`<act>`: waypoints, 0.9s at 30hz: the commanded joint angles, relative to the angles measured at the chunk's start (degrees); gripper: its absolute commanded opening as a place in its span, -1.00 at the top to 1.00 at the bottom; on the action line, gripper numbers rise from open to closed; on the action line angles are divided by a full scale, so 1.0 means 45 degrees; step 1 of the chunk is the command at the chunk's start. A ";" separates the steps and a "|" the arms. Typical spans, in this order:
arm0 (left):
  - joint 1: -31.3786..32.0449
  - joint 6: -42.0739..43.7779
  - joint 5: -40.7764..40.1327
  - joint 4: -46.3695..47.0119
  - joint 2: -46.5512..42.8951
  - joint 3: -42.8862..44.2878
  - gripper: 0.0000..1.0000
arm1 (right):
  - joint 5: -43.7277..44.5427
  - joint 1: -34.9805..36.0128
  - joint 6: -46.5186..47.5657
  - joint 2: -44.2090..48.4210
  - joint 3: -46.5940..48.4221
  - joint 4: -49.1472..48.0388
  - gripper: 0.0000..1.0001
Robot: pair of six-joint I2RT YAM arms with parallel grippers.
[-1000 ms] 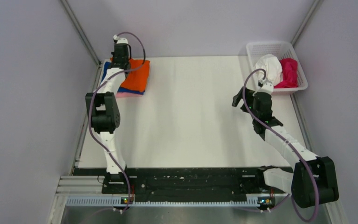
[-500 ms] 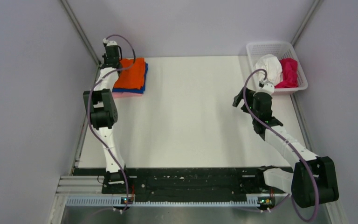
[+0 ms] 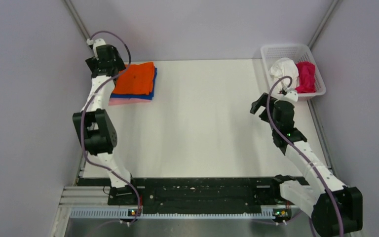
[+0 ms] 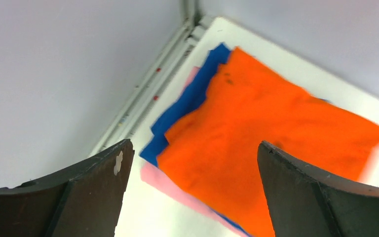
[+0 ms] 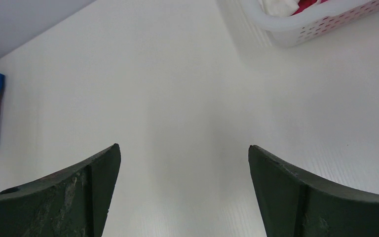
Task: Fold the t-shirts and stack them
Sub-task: Reset both arms
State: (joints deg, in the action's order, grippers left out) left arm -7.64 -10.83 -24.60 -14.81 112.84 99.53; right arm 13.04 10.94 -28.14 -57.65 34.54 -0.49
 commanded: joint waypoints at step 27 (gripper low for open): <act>0.6076 -0.4797 0.2816 0.2457 -1.1943 -1.3866 -0.98 | -0.2083 -0.0087 -0.1784 0.4053 -0.3604 0.1165 -0.97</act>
